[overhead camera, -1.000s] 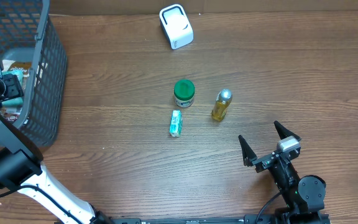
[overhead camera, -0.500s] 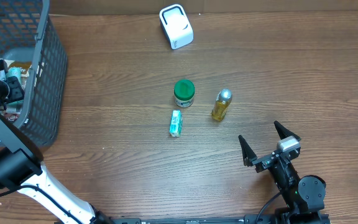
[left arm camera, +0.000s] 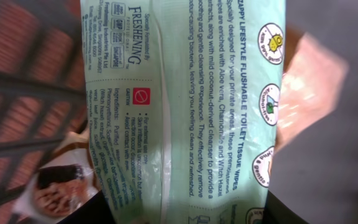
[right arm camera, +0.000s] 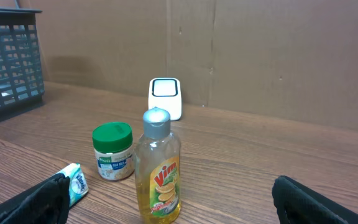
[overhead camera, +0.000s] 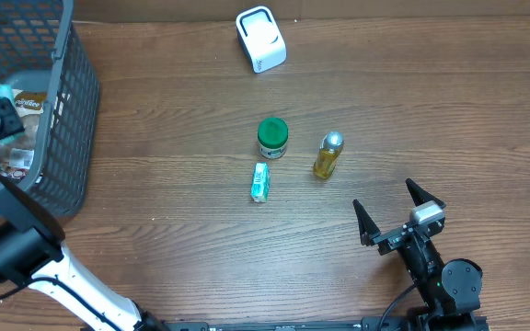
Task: Scan the item barcode
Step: 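Grasp the green wet-wipes pack in the basket with the left gripper, then carry the wipes pack out of the basket toward the Kleenex pack, then lower the wipes pack onto the table left of the Kleenex and release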
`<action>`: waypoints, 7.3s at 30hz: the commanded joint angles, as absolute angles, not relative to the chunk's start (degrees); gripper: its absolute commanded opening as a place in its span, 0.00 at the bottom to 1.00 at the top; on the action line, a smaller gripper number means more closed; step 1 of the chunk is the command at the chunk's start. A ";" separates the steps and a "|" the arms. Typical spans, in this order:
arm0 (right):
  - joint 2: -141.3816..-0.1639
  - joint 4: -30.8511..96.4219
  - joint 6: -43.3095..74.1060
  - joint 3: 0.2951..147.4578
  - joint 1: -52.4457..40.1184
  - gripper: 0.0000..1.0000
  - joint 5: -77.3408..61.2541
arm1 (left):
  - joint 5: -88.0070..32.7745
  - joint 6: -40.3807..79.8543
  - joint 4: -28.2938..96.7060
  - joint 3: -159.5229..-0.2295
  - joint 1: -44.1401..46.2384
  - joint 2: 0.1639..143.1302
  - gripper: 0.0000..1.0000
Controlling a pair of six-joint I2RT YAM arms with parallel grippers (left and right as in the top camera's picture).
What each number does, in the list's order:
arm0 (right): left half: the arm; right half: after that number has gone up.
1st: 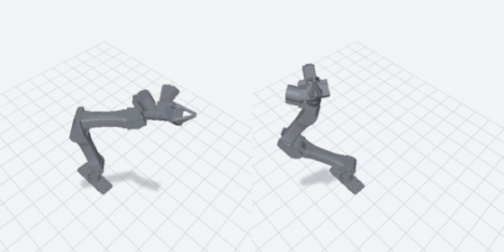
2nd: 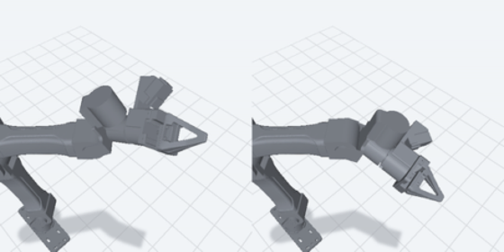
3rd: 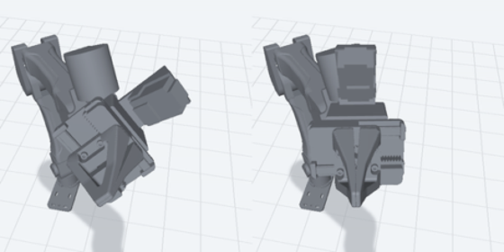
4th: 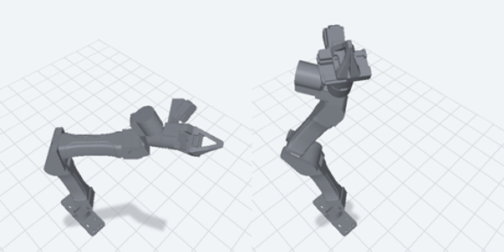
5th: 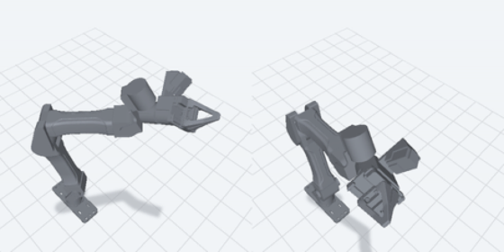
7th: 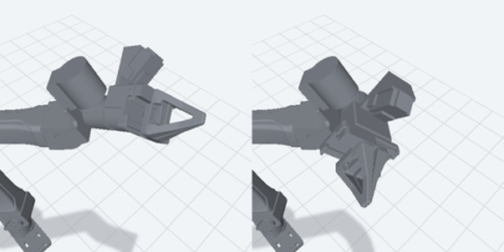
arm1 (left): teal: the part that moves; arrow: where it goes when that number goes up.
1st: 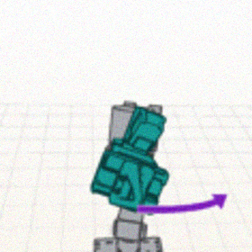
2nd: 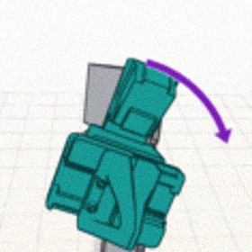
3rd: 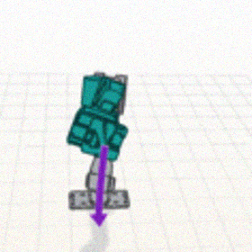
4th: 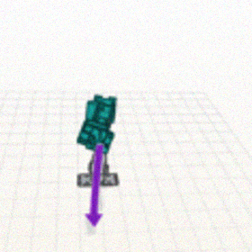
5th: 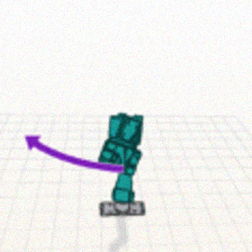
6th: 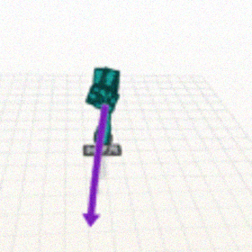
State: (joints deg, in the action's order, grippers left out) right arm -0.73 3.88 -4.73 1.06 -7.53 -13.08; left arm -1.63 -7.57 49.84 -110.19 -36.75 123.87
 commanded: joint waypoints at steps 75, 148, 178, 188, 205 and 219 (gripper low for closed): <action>-0.16 3.53 -4.99 0.45 -7.31 1.00 -12.49 | 0.03 21.45 35.53 -49.17 22.22 85.01 0.46; -0.16 3.53 -4.99 0.45 -7.31 1.00 -12.49 | -0.01 16.71 47.59 -61.12 20.27 99.55 0.06; -0.16 3.55 -4.99 0.45 -7.31 1.00 -12.49 | -0.03 16.75 47.86 -61.12 20.29 99.77 0.04; -0.16 3.55 -4.99 0.45 -7.31 1.00 -12.49 | 0.23 16.75 47.92 -61.12 20.27 99.77 0.04; -0.16 3.53 -4.99 0.45 -7.31 1.00 -12.49 | 1.69 16.95 47.79 -61.04 20.27 99.79 0.04; -0.16 3.55 -4.99 0.45 -7.31 1.00 -12.49 | 5.85 15.33 56.80 -70.61 18.24 98.80 0.04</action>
